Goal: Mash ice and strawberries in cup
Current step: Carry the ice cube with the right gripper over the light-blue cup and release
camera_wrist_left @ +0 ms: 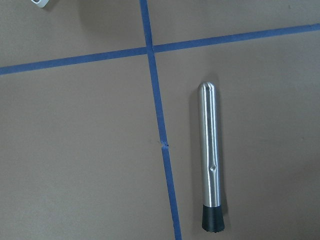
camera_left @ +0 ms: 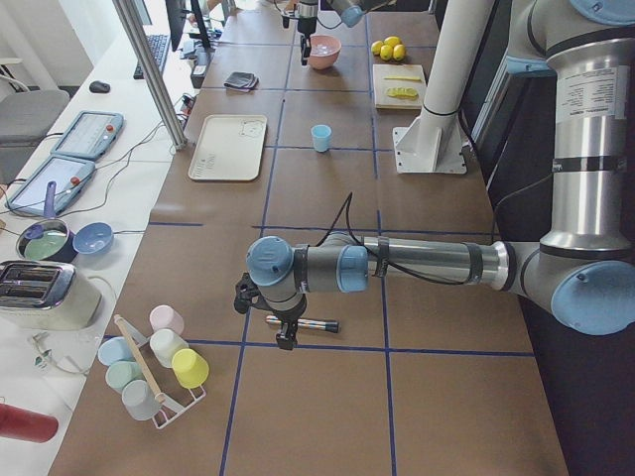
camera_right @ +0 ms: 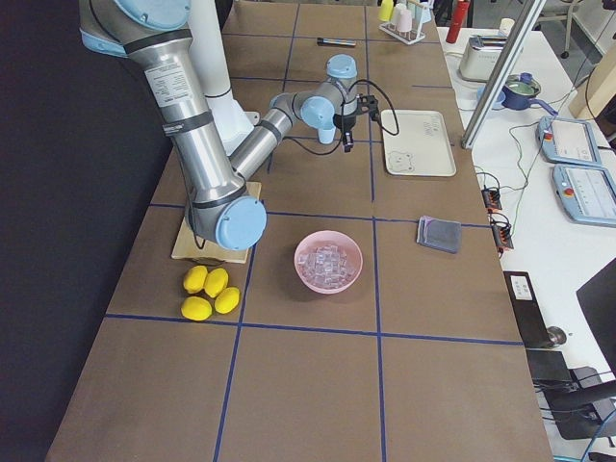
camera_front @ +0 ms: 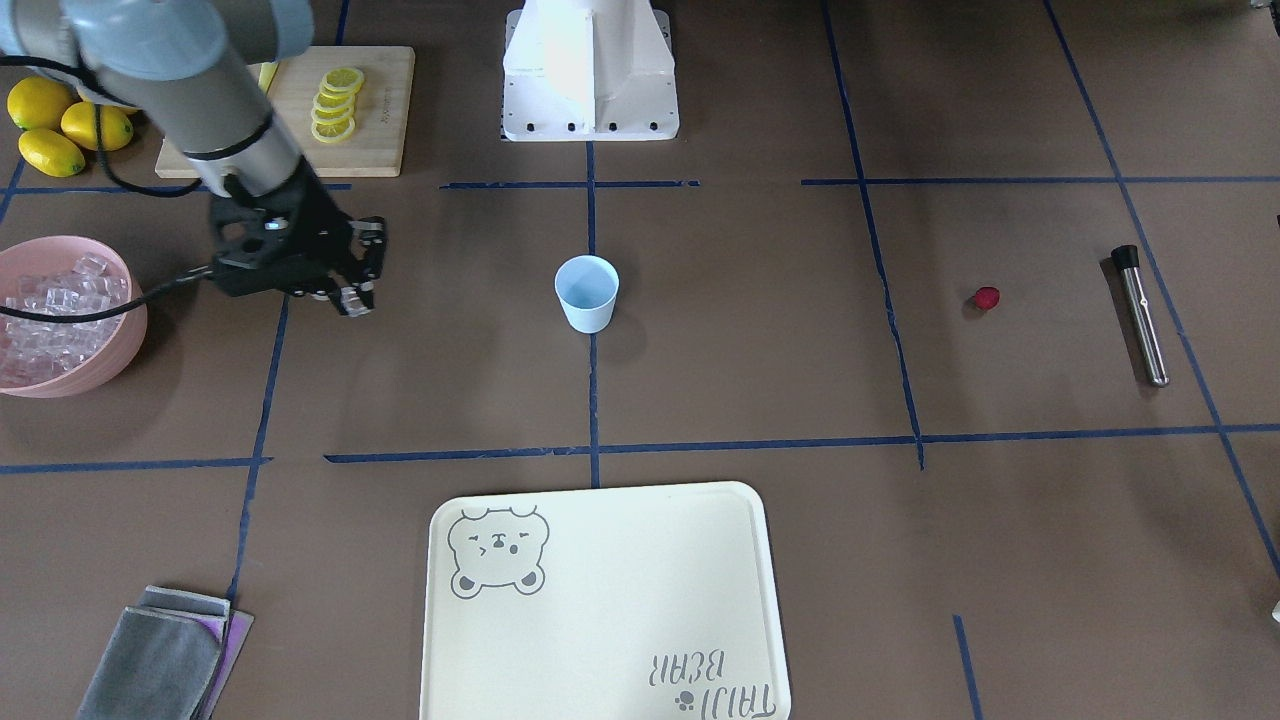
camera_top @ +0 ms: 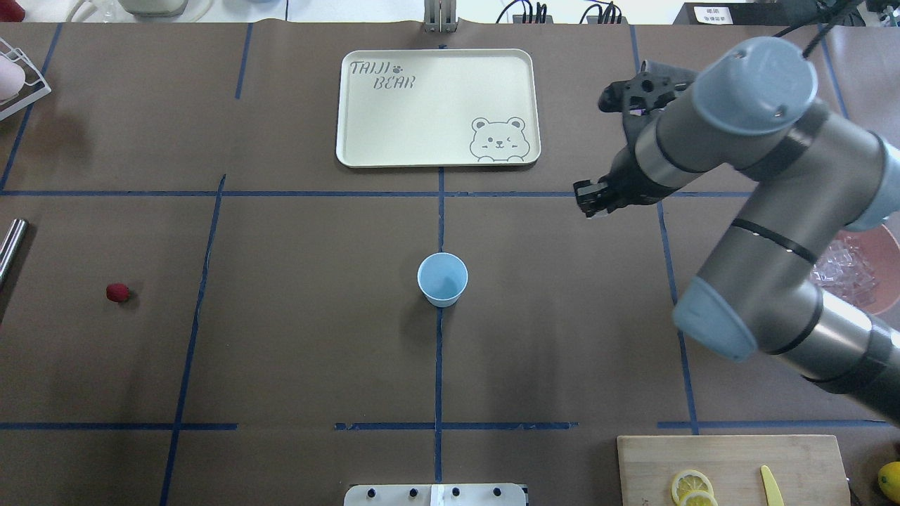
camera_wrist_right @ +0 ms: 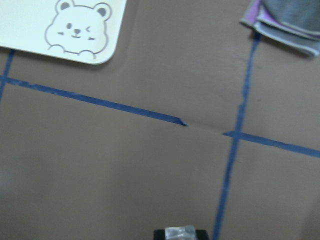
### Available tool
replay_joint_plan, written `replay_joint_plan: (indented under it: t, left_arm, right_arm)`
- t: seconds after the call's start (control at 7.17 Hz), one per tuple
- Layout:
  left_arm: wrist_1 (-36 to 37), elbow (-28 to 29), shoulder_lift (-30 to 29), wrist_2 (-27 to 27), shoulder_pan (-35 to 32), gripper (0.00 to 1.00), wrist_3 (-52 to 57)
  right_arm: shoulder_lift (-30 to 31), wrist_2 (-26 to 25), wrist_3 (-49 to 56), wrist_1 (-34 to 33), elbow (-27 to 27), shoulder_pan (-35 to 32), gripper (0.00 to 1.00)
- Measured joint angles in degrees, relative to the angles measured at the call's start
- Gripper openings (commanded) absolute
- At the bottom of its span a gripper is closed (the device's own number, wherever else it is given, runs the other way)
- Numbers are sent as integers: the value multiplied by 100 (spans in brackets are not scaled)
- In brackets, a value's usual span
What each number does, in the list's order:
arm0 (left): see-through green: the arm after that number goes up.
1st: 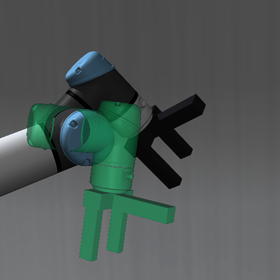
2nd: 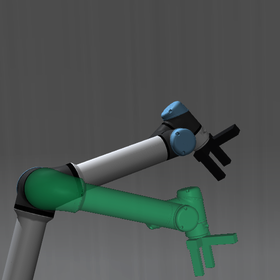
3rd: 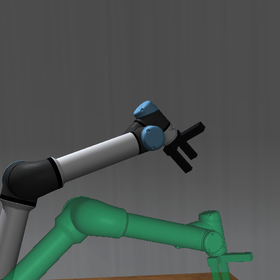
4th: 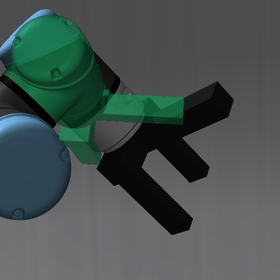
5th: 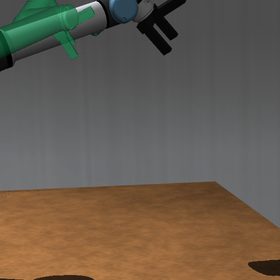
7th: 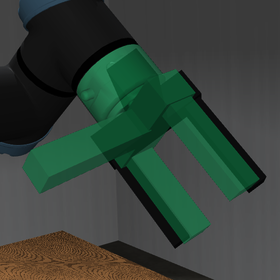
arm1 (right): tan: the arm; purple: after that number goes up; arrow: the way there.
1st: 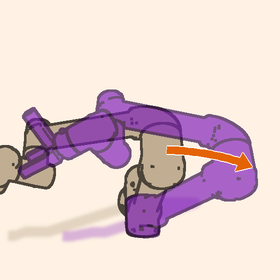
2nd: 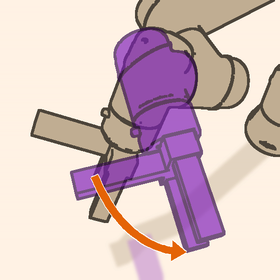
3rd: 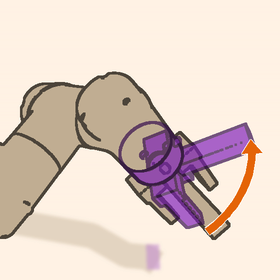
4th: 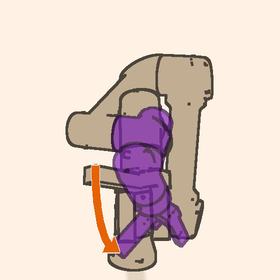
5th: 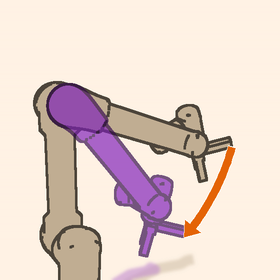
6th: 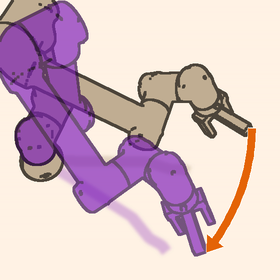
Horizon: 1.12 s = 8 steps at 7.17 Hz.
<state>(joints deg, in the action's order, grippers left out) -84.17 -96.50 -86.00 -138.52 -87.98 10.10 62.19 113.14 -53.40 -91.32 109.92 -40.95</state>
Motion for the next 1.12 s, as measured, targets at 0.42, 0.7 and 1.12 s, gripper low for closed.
replay_joint_plan:
  t: [0.42,0.7,1.12]
  left_arm:
    - [4,0,-18,-4,0,100,9]
    - [0,0,-22,-8,0,100,9]
    - [2,-3,-22,-13,0,100,7]
  right_arm:
    - [-1469,-874,-1347,-414,-937,1042,19]
    - [-1970,-1274,-1843,-433,-1489,1474,41]
    - [-1979,-1408,-1935,-437,-1603,1600,99]
